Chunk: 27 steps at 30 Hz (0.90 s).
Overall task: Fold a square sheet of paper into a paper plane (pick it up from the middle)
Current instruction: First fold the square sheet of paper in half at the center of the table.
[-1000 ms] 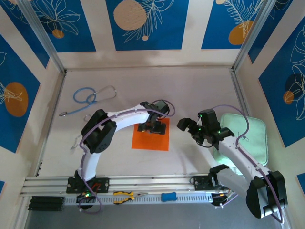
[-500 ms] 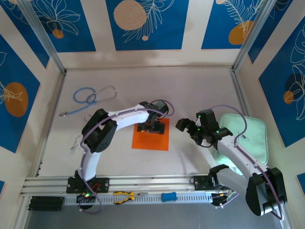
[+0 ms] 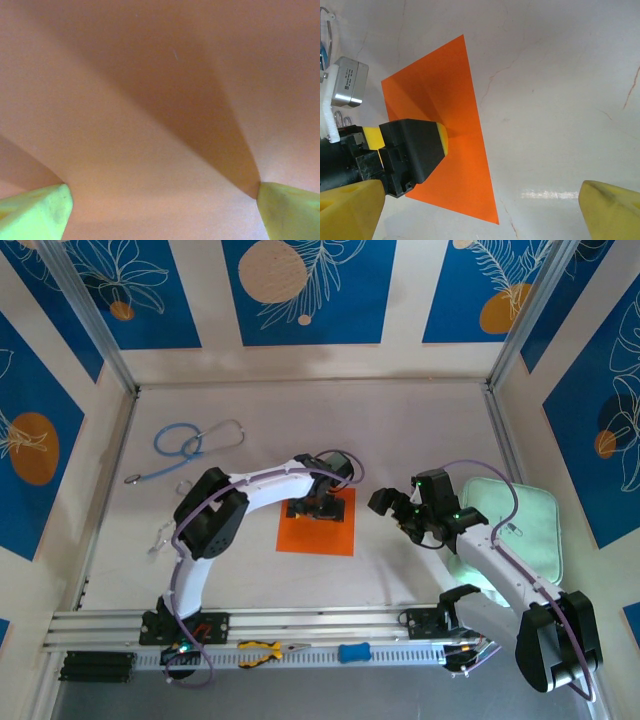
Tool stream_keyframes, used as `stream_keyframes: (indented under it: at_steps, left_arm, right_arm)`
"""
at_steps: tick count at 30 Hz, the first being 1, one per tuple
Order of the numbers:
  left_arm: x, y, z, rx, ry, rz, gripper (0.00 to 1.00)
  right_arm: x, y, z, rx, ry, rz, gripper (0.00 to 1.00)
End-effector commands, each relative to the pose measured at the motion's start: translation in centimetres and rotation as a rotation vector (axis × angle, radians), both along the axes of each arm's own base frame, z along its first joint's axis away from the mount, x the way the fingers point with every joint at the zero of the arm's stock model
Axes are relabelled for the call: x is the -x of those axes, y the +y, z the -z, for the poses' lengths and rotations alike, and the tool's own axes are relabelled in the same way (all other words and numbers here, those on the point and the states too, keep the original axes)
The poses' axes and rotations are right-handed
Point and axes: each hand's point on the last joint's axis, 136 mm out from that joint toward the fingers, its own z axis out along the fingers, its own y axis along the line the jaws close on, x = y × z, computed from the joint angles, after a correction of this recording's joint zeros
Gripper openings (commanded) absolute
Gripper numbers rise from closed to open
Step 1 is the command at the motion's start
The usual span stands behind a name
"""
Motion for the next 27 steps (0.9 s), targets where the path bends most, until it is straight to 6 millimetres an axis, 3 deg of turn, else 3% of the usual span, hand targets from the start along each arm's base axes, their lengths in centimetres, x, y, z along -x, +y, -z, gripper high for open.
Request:
stream_keyframes:
  at_steps: [1,13,27]
  left_arm:
    - [1.1,0.8,2.1,-0.034,0.056,-0.027,0.95]
    - [2.6,2.1,4.8,-0.078,0.102,-0.038,0.94]
    - [2.4,1.4,4.0,-0.073,0.073,-0.008,0.9]
  right_arm:
    - [0.8,-0.1,0.6,-0.007,0.025,-0.009,0.99]
    - [1.0,-1.0,0.6,0.004,0.03,0.014,1.0]
    - [1.1,-1.2,0.2,-0.002,0.019,0.027,1.0]
